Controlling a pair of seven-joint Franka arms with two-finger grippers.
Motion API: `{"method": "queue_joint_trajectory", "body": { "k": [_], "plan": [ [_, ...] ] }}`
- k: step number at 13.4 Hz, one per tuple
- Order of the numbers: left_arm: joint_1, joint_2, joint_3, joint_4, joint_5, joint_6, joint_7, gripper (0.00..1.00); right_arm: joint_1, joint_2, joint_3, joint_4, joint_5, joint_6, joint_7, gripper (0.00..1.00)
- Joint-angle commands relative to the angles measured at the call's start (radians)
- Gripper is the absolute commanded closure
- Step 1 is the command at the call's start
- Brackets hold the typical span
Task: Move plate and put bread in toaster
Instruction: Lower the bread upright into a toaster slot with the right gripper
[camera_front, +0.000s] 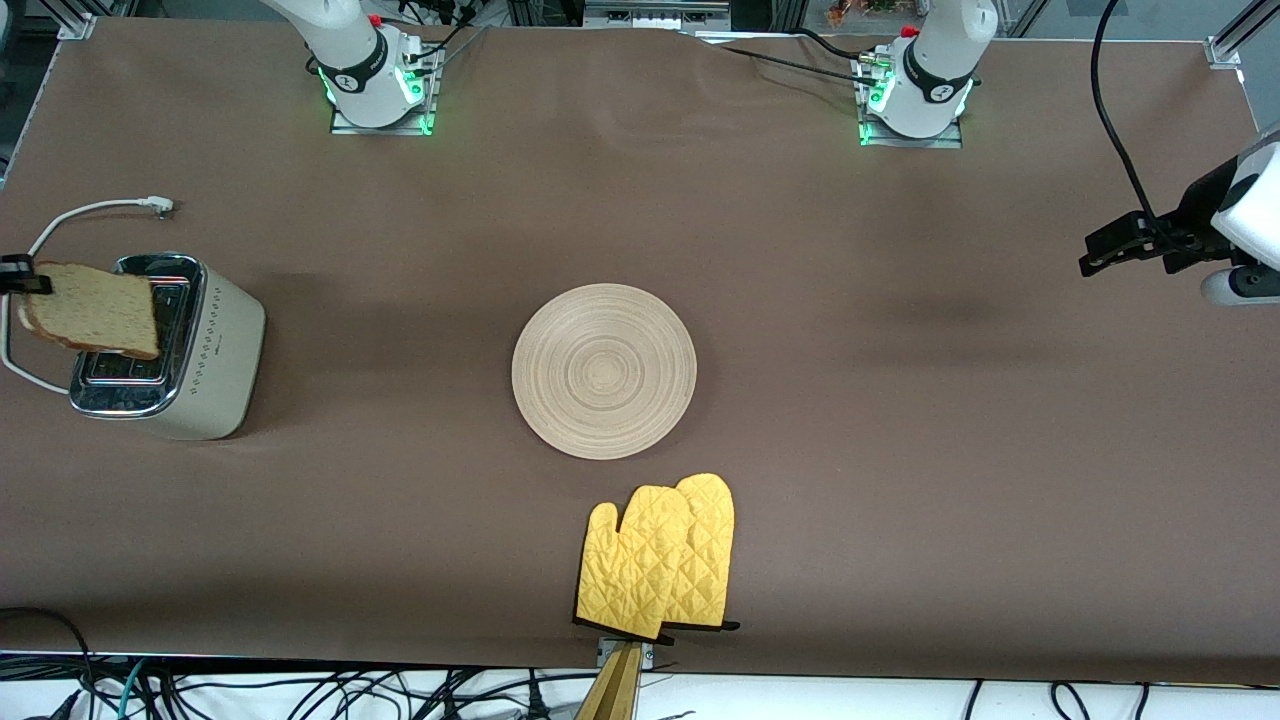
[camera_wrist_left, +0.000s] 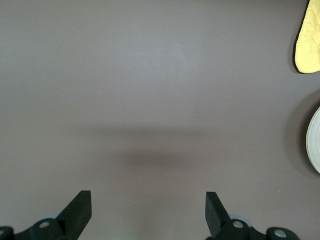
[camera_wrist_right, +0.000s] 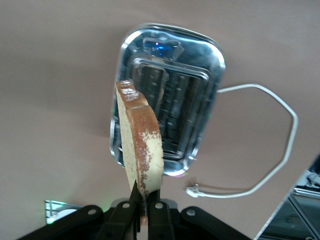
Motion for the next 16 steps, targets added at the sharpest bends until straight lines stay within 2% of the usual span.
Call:
{"method": "queue_joint_trajectory", "body": {
  "k": [1,7,9,16],
  "plan": [
    [0.002,0.012,0.002,0.031,-0.01,-0.014,0.007,0.0,-0.011,0.023,-0.048,0.021,-0.017,0.029,-0.045,1.0],
    [0.003,0.012,0.004,0.039,-0.005,-0.015,0.007,0.0,-0.07,0.107,-0.046,0.012,0.004,0.133,-0.02,1.0],
    [0.003,0.012,0.004,0.04,-0.005,-0.015,0.007,0.0,-0.089,0.129,-0.046,0.01,0.03,0.132,0.006,1.0],
    [0.003,0.012,0.004,0.04,-0.005,-0.017,0.005,0.0,-0.073,0.124,-0.037,0.004,0.034,0.103,0.097,1.0]
  ]
}}
